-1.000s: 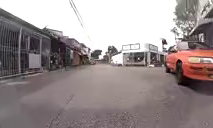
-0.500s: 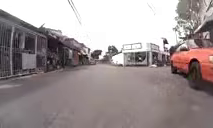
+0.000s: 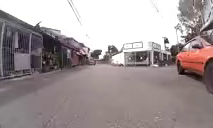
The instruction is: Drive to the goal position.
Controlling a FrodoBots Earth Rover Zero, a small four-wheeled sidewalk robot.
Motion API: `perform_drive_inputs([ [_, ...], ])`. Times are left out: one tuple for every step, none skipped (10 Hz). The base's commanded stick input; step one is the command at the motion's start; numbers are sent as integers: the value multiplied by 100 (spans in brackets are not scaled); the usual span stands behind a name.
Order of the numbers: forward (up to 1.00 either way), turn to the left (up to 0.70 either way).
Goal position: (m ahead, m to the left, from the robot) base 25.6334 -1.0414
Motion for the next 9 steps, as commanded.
perform_drive_inputs([
  [100,0],
  [100,0],
  [100,0],
  [100,0],
  [100,0],
  [100,0],
  [100,0],
  [100,0],
  [100,0],
])
